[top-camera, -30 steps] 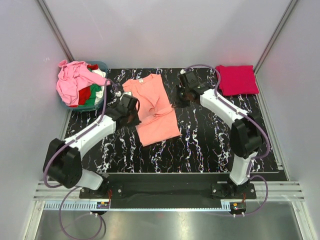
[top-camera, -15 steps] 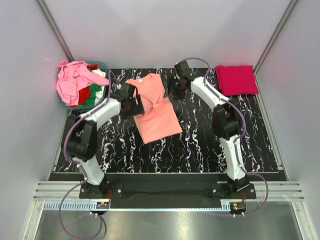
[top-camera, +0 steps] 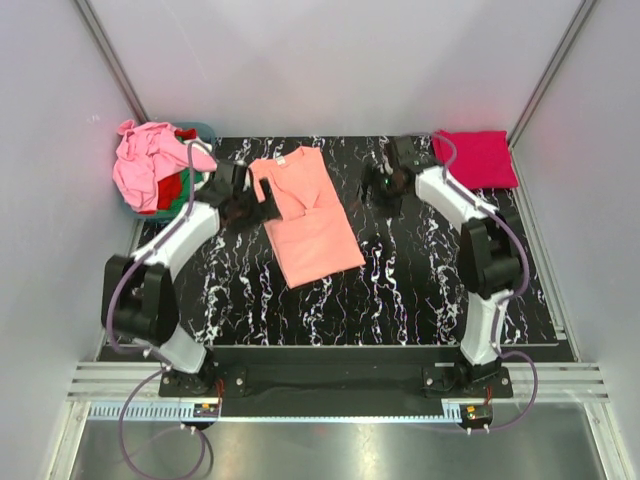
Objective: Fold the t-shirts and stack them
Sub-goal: Fold the tshirt
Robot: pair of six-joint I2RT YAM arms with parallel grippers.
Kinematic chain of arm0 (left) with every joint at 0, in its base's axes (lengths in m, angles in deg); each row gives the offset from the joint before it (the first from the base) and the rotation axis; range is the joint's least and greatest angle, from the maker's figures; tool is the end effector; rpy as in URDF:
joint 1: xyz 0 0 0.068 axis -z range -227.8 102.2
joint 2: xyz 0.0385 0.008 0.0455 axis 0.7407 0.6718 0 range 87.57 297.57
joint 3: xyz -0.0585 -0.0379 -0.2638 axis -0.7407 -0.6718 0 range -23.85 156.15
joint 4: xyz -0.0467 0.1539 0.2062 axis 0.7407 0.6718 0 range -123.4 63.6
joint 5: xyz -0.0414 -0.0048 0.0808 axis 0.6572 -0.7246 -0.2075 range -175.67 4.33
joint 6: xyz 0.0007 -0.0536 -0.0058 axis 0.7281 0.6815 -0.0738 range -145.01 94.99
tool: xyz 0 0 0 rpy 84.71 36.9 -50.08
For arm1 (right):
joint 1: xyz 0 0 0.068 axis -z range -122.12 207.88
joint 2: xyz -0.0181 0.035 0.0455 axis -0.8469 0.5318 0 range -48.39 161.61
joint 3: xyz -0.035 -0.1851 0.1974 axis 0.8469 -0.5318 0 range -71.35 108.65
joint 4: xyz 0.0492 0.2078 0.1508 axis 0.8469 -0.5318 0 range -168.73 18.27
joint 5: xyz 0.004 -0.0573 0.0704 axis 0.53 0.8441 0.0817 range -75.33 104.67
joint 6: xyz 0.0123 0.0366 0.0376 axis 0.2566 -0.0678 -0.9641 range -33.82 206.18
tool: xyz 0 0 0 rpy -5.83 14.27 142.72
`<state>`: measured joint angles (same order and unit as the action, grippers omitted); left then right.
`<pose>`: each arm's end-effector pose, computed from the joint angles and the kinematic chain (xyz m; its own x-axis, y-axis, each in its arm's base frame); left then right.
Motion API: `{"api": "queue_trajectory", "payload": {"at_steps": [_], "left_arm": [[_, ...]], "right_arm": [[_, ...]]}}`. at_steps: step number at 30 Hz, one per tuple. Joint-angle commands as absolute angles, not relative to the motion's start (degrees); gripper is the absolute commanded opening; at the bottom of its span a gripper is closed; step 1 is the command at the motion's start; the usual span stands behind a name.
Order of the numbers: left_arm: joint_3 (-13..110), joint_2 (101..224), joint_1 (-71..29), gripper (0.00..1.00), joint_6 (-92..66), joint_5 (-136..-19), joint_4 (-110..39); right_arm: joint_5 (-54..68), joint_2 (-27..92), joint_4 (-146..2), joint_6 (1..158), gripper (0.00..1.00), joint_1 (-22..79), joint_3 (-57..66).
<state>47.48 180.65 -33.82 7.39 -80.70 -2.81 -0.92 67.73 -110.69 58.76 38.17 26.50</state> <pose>0.3398 -0.0877 0.2554 -0.8050 -0.3498 -0.4792 -0.1650 0.9079 -0.3854 0.4168 0.1596 0.2398 -0.9153 0.1433 -0.3763 -0.0453 0.8919 0.4500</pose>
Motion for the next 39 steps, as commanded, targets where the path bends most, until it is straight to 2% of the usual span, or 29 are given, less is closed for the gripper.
{"api": "queue_trajectory", "payload": {"at_steps": [1, 9, 13, 19, 26, 33, 36, 39], "left_arm": [[39.0, 173.0, -33.1, 0.95, 8.5, -77.1, -7.6], [18.5, 160.2, -30.2, 0.94, 12.0, -76.4, -14.1], [12.0, 156.2, -28.6, 0.94, 14.5, -76.3, -19.0], [7.0, 155.2, -24.0, 0.92, 17.1, -78.4, -25.0], [5.0, 159.6, -22.0, 0.87, 19.2, -80.3, -30.8], [4.7, 164.0, -21.1, 0.77, 19.7, -80.7, -34.3], [4.6, 165.2, -20.4, 0.66, 19.9, -80.5, -35.4], [4.6, 165.4, -19.5, 0.6, 20.1, -80.7, -35.3]], "right_arm": [[-6.9, 59.5, -99.8, 55.3, 0.78, 37.7, 13.5], [-10.9, 55.0, -91.4, 51.6, 0.68, 37.7, -4.2], [-11.9, 55.8, -87.2, 50.1, 0.63, 37.7, -8.1], [-12.0, 57.6, -85.4, 50.2, 0.55, 37.7, -9.9], [-12.4, 59.5, -84.0, 50.8, 0.47, 37.7, -11.0], [-12.9, 60.5, -83.5, 51.2, 0.43, 37.7, -11.0], [-13.0, 60.6, -83.3, 51.3, 0.4, 37.7, -11.0], [-13.1, 60.7, -83.2, 51.3, 0.37, 37.7, -11.0]]}}
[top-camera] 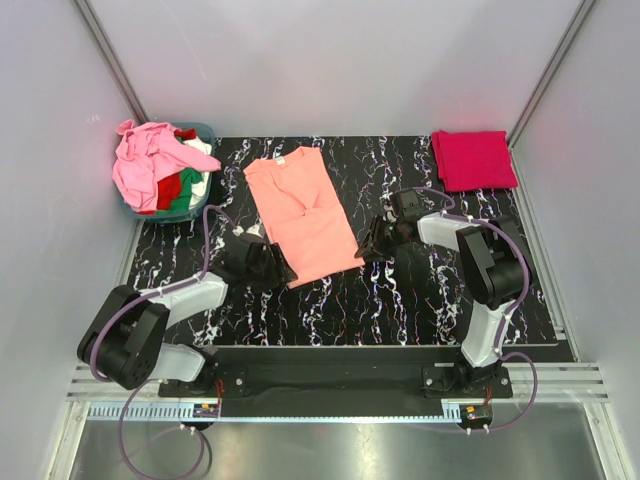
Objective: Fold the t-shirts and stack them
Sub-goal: Fold the tshirt
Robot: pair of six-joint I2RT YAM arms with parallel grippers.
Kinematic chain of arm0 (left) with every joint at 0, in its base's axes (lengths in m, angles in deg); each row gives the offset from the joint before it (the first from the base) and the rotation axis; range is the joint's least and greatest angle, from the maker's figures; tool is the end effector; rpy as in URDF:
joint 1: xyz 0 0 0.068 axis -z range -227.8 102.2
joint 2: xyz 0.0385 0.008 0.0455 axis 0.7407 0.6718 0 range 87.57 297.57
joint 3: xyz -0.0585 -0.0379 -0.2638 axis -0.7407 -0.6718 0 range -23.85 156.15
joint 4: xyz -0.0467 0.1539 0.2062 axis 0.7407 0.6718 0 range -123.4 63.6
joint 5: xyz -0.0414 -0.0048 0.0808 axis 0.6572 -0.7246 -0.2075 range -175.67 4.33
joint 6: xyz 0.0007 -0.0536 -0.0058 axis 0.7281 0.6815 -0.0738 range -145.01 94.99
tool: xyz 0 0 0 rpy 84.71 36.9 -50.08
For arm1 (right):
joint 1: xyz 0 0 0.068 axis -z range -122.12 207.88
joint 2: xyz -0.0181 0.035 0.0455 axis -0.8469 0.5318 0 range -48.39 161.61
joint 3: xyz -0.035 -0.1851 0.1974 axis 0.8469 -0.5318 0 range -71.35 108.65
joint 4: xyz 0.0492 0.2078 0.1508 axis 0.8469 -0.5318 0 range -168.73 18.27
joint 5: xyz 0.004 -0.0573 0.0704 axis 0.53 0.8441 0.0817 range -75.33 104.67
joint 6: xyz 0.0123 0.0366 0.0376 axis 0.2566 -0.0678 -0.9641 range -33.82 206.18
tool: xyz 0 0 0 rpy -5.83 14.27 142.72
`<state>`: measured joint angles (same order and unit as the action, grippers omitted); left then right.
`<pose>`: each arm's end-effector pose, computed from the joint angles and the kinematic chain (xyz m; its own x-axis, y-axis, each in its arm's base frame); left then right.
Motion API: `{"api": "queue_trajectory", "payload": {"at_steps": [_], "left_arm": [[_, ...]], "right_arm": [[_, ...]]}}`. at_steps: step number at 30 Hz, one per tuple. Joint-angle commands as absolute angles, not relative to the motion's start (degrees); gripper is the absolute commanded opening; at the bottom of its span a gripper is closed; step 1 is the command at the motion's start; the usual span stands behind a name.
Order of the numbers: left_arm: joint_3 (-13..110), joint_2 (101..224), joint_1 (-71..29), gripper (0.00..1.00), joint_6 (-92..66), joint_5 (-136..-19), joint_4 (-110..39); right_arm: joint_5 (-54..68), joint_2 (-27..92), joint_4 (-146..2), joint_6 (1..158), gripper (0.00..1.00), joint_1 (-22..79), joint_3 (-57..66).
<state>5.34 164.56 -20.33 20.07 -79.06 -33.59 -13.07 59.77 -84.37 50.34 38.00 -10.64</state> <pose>0.2140 -0.1159 0.1488 -0.8359 -0.3583 -0.4159 -0.0918 0.8382 -0.5375 0.3373 0.1397 0.1331 -0.9648 0.2023 -0.1679 0.0564 0.7832 0.6192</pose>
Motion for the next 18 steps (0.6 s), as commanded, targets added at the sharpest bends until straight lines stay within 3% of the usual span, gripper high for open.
{"api": "queue_trajectory", "payload": {"at_steps": [1, 10, 15, 18], "left_arm": [[4.4, 165.3, -19.0, 0.59, 20.2, -80.8, -35.2], [3.8, 166.5, -17.3, 0.53, 21.0, -81.6, -36.6], [4.1, 167.6, -16.9, 0.5, 21.0, -81.7, -36.7], [3.9, 167.1, -16.9, 0.49, 21.0, -82.0, -36.6]], "right_arm": [[-13.1, 60.8, -83.2, 51.3, 0.35, 37.7, -11.0], [-13.4, 60.6, -82.8, 51.5, 0.32, 37.7, -11.2], [-13.4, 59.5, -82.3, 51.4, 0.45, 37.7, -12.3], [-12.8, 58.1, -82.0, 51.3, 0.47, 37.7, -13.5]]}}
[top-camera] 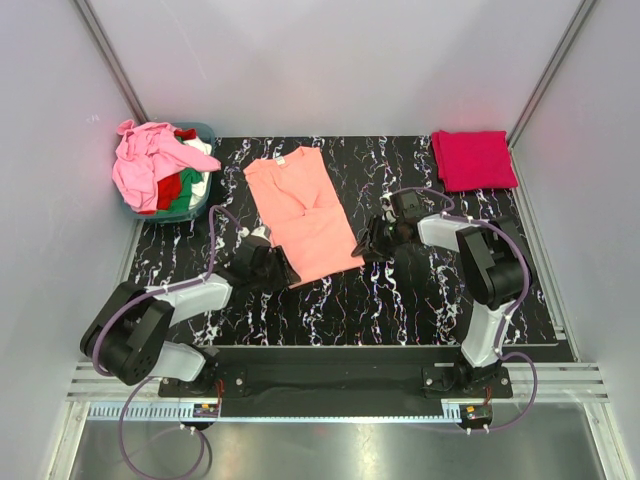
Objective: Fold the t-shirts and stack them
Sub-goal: Fold the tshirt
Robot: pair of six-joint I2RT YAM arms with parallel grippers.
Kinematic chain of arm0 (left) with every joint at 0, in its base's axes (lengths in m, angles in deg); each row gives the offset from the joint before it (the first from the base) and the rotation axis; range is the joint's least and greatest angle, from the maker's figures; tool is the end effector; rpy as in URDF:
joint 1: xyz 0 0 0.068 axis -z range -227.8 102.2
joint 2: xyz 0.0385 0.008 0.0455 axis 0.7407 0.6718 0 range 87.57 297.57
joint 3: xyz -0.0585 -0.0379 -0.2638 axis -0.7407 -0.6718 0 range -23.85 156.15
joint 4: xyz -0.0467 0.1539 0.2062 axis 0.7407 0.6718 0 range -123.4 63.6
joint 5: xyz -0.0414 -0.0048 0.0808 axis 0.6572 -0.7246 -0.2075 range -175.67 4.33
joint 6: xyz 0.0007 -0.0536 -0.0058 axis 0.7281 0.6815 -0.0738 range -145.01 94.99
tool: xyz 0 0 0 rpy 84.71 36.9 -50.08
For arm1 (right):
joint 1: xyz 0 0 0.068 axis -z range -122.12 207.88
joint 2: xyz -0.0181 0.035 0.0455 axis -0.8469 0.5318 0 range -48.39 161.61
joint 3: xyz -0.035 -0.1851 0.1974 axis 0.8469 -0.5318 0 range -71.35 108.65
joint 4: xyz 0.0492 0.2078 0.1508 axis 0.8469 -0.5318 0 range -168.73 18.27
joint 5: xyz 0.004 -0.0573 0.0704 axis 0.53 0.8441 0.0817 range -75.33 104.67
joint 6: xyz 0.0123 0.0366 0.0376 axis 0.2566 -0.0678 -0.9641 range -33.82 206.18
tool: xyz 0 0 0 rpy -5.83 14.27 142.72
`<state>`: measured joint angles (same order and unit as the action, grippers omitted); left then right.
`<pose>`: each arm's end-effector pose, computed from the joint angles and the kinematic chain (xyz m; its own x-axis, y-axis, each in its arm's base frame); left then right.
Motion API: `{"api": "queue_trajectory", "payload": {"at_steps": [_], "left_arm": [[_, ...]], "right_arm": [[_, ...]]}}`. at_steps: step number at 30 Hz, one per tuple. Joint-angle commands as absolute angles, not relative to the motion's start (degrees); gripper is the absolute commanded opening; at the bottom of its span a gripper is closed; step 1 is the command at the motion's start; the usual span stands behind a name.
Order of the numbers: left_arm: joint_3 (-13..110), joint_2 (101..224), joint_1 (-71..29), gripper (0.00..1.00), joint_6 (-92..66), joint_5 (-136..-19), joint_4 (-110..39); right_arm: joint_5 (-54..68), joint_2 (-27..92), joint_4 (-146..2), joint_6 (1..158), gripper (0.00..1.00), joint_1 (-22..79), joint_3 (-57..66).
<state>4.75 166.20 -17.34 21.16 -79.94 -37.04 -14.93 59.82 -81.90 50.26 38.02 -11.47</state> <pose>0.2110 -0.1282 0.1439 -0.8389 -0.3394 -0.4256 -0.0598 0.8345 -0.5478 0.3373 0.1406 0.1318 -0.9651 0.1938 -0.1760 0.0347 0.7611 0.6477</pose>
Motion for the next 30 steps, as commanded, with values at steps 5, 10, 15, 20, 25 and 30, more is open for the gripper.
{"api": "queue_trajectory", "payload": {"at_steps": [5, 10, 15, 20, 25, 30], "left_arm": [[3.9, 166.4, -16.9, 0.48, 20.9, -82.2, -36.1], [3.6, 166.3, -16.9, 0.47, 21.0, -82.3, -36.4], [3.5, 166.8, -16.9, 0.45, 21.0, -82.1, -36.7], [3.4, 166.7, -16.9, 0.45, 21.1, -82.2, -36.7], [3.0, 166.6, -16.7, 0.45, 21.4, -82.2, -36.8], [2.3, 165.8, -16.2, 0.45, 21.8, -82.4, -37.0]], "right_arm": [[-12.3, 56.0, -81.9, 50.9, 0.47, 37.7, -15.4], [-11.1, 52.8, -80.5, 50.1, 0.49, 37.7, -18.6], [-11.5, 54.2, -80.7, 50.2, 0.49, 37.7, -17.6], [-12.1, 56.3, -80.6, 50.2, 0.49, 37.7, -16.2], [-13.7, 58.9, -81.0, 50.6, 0.41, 37.7, -13.9], [-14.1, 59.4, -80.9, 50.8, 0.32, 37.7, -13.9]]}}
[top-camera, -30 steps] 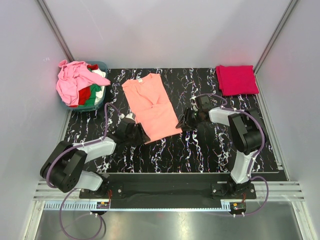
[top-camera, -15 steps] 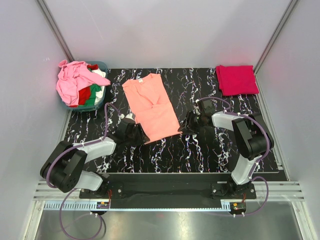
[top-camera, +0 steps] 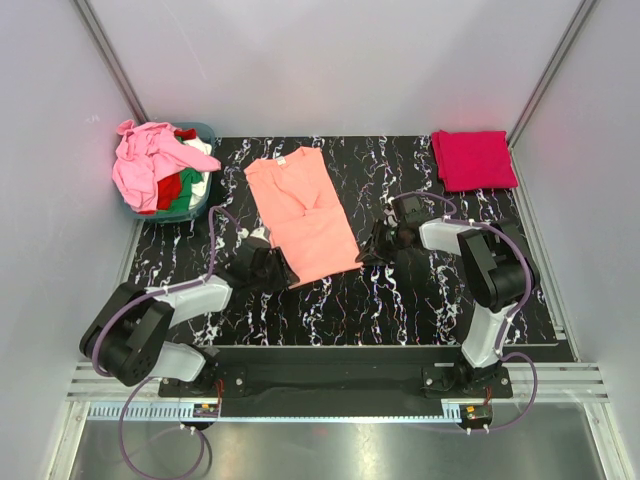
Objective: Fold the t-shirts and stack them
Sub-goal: Fold the tshirt
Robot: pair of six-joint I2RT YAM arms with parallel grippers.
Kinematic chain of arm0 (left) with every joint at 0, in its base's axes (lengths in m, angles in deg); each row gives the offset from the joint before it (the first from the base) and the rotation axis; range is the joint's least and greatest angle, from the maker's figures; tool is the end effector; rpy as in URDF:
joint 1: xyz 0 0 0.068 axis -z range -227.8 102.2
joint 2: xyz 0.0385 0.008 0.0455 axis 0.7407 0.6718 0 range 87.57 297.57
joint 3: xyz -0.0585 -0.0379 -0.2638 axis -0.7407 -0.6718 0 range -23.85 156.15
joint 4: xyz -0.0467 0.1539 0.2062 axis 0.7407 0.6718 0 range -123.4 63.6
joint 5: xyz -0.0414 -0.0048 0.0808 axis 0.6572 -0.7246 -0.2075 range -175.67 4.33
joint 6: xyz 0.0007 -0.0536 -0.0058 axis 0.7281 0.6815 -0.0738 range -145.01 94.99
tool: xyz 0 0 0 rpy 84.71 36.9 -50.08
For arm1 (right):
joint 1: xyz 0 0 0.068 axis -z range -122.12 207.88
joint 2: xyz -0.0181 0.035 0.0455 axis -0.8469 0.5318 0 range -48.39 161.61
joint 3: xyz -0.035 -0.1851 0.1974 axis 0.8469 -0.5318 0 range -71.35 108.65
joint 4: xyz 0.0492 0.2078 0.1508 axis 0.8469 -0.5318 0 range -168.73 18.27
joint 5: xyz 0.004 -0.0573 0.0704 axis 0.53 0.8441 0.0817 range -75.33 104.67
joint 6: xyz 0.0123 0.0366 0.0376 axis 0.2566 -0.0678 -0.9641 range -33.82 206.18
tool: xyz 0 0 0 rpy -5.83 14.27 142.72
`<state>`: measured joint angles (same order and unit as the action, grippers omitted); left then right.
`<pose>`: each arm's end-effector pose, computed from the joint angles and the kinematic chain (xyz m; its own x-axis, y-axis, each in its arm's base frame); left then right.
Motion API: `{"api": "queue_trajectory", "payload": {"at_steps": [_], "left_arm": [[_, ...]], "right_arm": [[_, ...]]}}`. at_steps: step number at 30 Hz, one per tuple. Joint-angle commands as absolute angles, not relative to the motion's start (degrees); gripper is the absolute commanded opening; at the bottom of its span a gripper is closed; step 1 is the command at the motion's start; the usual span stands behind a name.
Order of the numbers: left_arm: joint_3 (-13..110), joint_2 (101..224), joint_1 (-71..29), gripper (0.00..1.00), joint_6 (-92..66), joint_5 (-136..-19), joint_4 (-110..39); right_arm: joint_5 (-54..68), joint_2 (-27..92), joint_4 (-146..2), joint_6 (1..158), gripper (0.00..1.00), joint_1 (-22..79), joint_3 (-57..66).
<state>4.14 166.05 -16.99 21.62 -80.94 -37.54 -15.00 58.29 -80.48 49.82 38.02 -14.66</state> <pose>0.2089 -0.1280 0.1421 -0.8333 -0.3466 -0.4307 -0.0676 0.8371 -0.5429 0.3266 0.1368 0.1278 -0.9657 0.1990 -0.1670 0.0444 0.7599 0.6485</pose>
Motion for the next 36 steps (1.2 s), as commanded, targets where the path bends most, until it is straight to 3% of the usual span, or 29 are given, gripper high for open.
{"api": "queue_trajectory", "payload": {"at_steps": [1, 4, 9, 10, 13, 24, 31, 36], "left_arm": [[2.1, 165.5, -16.2, 0.45, 21.8, -82.5, -37.0], [1.8, 165.5, -16.0, 0.37, 22.1, -82.5, -37.4], [1.8, 165.6, -15.1, 0.03, 22.5, -82.9, -37.6], [1.8, 165.7, -15.0, 0.0, 22.6, -82.9, -37.4], [1.5, 165.4, -14.0, 0.0, 23.2, -83.5, -36.8], [-3.2, 156.5, -3.9, 0.0, 30.0, -85.6, -30.2], [-5.1, 144.8, 7.6, 0.0, 37.8, -90.5, -20.0], [0.5, 139.3, 18.5, 0.0, 44.1, -95.9, -10.8]], "right_arm": [[-14.1, 59.3, -80.8, 50.8, 0.29, 37.7, -14.0], [-14.2, 59.2, -80.6, 50.8, 0.25, 37.7, -14.1], [-14.5, 59.1, -80.4, 50.9, 0.12, 37.7, -14.3], [-14.6, 58.9, -80.3, 50.9, 0.1, 37.7, -14.4], [-14.6, 58.1, -79.7, 50.8, 0.0, 37.7, -15.5], [-14.2, 41.9, -79.0, 47.6, 0.0, 37.7, -28.4], [-13.5, 16.4, -87.6, 42.4, 0.0, 37.4, -41.4], [-13.1, 0.9, -98.8, 39.2, 0.0, 36.6, -43.0]]}}
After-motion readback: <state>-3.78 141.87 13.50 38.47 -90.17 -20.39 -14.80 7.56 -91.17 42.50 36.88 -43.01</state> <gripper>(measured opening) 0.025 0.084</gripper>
